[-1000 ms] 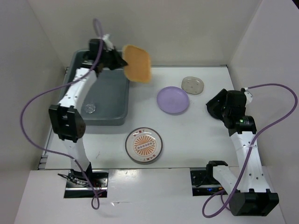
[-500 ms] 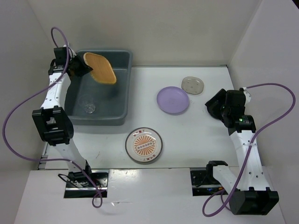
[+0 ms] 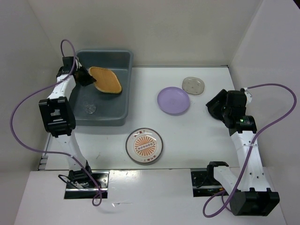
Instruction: Place the mixed dishes into the plastic bin
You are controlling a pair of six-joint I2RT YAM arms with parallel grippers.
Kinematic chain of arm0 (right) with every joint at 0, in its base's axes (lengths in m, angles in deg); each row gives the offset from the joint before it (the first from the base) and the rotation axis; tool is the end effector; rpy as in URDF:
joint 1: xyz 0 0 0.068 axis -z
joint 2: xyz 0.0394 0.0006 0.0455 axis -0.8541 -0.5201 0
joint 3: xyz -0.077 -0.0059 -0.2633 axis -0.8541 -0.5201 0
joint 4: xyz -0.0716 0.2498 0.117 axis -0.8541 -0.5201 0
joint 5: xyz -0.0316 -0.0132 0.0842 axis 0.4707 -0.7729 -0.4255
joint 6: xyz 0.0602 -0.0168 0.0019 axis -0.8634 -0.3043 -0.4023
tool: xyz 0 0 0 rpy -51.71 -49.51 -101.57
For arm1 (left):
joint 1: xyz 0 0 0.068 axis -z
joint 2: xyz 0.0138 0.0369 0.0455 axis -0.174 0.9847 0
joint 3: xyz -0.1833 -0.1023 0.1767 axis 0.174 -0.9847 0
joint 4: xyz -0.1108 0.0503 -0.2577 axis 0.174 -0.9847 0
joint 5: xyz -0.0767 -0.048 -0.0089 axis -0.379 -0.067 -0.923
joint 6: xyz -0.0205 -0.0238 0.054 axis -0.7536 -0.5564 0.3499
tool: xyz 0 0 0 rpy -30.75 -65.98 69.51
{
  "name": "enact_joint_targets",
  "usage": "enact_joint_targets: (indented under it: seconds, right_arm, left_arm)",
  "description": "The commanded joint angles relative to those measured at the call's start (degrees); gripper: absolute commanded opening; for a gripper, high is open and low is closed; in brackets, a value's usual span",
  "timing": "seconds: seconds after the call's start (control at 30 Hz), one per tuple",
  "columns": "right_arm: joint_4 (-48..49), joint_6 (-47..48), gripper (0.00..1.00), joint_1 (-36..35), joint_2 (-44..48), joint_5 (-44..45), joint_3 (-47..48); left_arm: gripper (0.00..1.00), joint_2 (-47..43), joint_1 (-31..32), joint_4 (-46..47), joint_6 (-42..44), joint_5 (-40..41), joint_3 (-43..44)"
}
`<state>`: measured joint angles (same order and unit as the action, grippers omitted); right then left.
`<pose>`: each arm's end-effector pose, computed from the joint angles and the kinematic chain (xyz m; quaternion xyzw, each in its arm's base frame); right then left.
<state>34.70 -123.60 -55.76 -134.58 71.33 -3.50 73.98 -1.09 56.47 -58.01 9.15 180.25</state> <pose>0.2158 -0.0173 0.3280 0.3540 0.8268 0.0792 0.4299 0.4956 0.0843 0.2519 -0.3014 0.8475 -0.2072 0.3847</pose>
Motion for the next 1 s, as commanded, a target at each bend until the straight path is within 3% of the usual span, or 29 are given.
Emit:
enact_joint_targets:
  seconds: [0.0,0.1,0.27,0.47,0.67,0.77,0.87,0.97]
  right_arm:
    - [1.9,1.1,0.95,0.4,0.0,0.3,-0.7]
    - [1.9,1.1,0.95,0.4,0.0,0.3,-0.7]
    - [1.9,1.1,0.95,0.4,0.0,0.3,-0.7]
    - [2.4,1.1,0.95,0.4,0.0,0.3,-1.2]
    - [2.4,1.1,0.95,0.4,-0.5,0.3,-1.2]
    - [2.4,1.6,0.95,0.4,-0.5,-0.3,-1.2]
    - [2.9,1.6,0.95,0.4,-1.0,-0.8,-1.2]
    - [2.9,2.1,0.95,0.4,-1.5,-1.3,-1.2]
  left_arm:
    - [0.00,2.9,-0.1,1.6,0.5,1.1,1.6]
    - [0.04,4.4,-0.8,-0.5,1.1,5.5,1.6]
    - [0.31,6.4,-0.8,-1.6,1.6,10.7,0.8]
    - [0.38,8.1,-0.8,-1.6,1.6,12.4,0.3]
    - [0.60,7.6,-0.8,-1.6,1.6,17.4,0.3]
    - [0.71,3.0,-0.8,1.9,2.3,17.4,-1.2]
    - [0.78,-8.5,0.1,12.1,2.3,17.4,-5.8]
    - [0.87,-16.6,2.0,14.5,6.7,15.4,-4.4]
